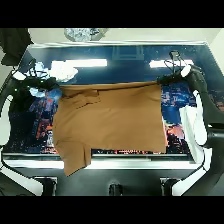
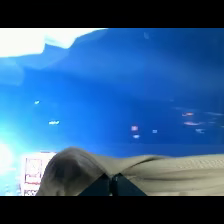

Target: Fold the shirts.

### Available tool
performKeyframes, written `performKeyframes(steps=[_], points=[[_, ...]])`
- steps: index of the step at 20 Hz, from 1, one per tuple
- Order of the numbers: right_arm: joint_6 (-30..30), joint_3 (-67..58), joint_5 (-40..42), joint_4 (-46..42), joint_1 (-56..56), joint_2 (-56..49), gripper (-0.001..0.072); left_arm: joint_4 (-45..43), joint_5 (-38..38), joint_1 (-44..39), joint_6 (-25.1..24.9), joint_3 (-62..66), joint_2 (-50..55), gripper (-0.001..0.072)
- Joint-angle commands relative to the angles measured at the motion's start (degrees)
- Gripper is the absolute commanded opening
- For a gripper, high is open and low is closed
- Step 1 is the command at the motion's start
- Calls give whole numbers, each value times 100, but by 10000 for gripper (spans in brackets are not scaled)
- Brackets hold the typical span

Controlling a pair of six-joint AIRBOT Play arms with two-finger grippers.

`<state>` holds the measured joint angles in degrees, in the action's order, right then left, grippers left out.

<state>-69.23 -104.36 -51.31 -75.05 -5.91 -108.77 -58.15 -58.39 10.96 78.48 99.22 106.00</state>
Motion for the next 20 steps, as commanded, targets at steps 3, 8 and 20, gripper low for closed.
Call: performKeyframes(steps=[3,8,20], points=[[518,-4,-1591,-120,0,243,35,-122,-1165,212,-190,111,-157,26],[1099,70,-4203,-608,4,262,35,-1067,-3563,313,0,-133,-299,27],[868,859,-4079,-509,4,249,347,-1250,-3777,264,363,-1108,-350,370]])
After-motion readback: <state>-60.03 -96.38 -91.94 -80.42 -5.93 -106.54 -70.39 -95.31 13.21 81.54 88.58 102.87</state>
